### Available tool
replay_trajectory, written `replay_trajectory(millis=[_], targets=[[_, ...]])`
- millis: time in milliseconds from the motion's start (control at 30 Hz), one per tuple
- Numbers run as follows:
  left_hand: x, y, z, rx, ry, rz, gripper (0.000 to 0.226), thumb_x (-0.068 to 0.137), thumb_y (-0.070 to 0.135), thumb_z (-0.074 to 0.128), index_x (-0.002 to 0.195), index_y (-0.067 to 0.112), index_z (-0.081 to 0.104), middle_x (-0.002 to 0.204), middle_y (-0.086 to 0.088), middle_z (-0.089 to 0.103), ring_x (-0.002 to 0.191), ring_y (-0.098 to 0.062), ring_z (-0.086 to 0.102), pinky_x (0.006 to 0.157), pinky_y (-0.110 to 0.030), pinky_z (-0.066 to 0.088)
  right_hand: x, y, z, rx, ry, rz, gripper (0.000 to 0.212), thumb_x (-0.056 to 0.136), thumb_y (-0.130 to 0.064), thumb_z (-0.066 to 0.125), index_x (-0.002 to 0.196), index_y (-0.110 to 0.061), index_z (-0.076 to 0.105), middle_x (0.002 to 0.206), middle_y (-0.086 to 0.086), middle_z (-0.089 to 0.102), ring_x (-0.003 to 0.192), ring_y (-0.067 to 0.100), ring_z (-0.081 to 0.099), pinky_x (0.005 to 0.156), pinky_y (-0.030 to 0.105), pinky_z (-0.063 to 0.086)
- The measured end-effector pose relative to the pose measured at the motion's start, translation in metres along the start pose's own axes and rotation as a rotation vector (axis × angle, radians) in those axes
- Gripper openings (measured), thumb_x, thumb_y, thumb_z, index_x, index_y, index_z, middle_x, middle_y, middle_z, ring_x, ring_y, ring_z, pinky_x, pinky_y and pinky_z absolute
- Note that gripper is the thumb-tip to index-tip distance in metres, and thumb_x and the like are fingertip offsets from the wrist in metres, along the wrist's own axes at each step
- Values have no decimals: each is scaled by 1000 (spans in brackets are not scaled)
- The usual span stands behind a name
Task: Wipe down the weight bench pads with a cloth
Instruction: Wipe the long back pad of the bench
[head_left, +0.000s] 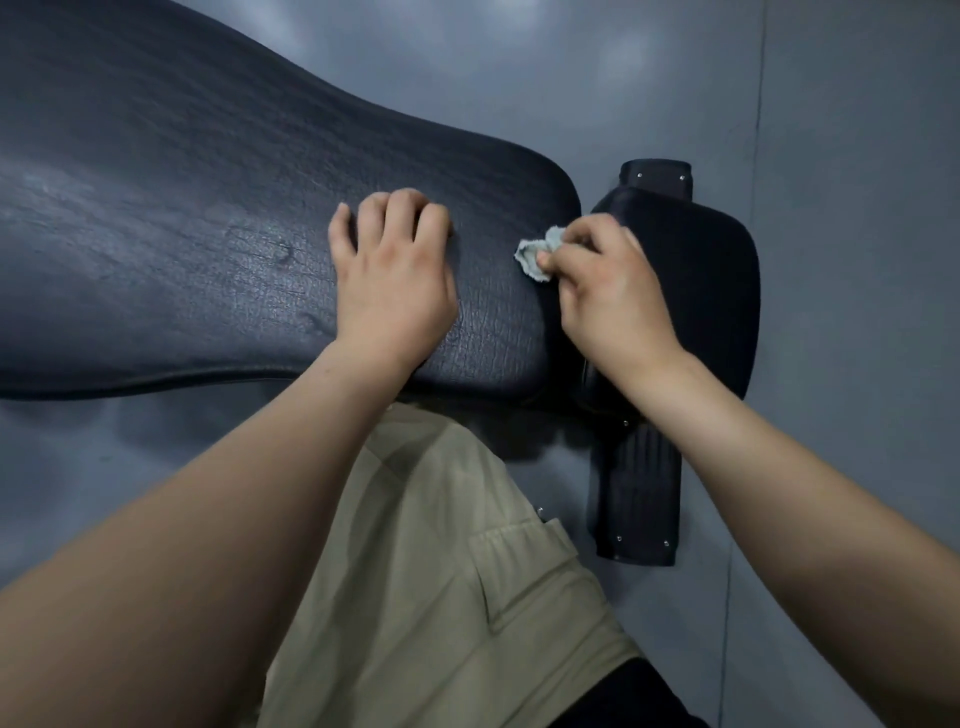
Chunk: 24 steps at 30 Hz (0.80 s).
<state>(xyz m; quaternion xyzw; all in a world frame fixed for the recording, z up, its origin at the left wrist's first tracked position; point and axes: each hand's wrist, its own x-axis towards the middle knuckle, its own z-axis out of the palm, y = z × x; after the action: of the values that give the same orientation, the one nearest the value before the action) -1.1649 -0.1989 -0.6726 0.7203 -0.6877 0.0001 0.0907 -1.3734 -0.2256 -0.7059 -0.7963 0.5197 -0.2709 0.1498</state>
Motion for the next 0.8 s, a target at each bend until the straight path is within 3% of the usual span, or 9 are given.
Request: replay_trajectory(millis=[233, 400, 500, 633, 800], targets=[[-2, 1, 8, 87, 58, 0, 29, 90, 24, 43, 114, 17, 59, 122, -6, 57, 118, -35, 48, 115, -58, 26, 56, 12, 13, 14, 85, -3, 16, 90, -1, 58, 85, -9, 71, 97, 8, 62, 89, 30, 55, 72, 34, 46], [-1, 2, 7, 107, 45, -1, 33, 88, 25, 41, 115, 18, 58, 122, -7, 56, 118, -36, 47, 115, -58, 27, 95, 24, 18, 62, 17, 6, 20, 88, 0, 54, 86, -9, 72, 97, 8, 65, 91, 30, 63, 80, 33, 51], [-1, 2, 7, 112, 46, -5, 33, 88, 25, 42, 115, 18, 58, 122, -7, 56, 117, -36, 48, 114, -58, 27, 110, 29, 17, 95, -19, -26, 25, 84, 4, 49, 87, -6, 72, 96, 11, 68, 90, 31, 65, 83, 25, 46], [-1, 2, 8, 125, 39, -5, 32, 88, 25, 44, 116, 18, 58, 122, -7, 56, 117, -36, 48, 114, -58, 28, 87, 23, 13, 50, -26, -57, 25, 85, 1, 48, 91, -9, 71, 99, 10, 64, 90, 35, 57, 82, 28, 40], [-2, 2, 8, 124, 53, -4, 30, 87, 24, 46, 115, 18, 58, 121, -6, 56, 115, -35, 47, 115, -58, 27, 19, -4, -5, 63, -122, -170, 21, 86, 0, 53, 93, -9, 71, 105, 7, 62, 92, 31, 54, 83, 39, 48]])
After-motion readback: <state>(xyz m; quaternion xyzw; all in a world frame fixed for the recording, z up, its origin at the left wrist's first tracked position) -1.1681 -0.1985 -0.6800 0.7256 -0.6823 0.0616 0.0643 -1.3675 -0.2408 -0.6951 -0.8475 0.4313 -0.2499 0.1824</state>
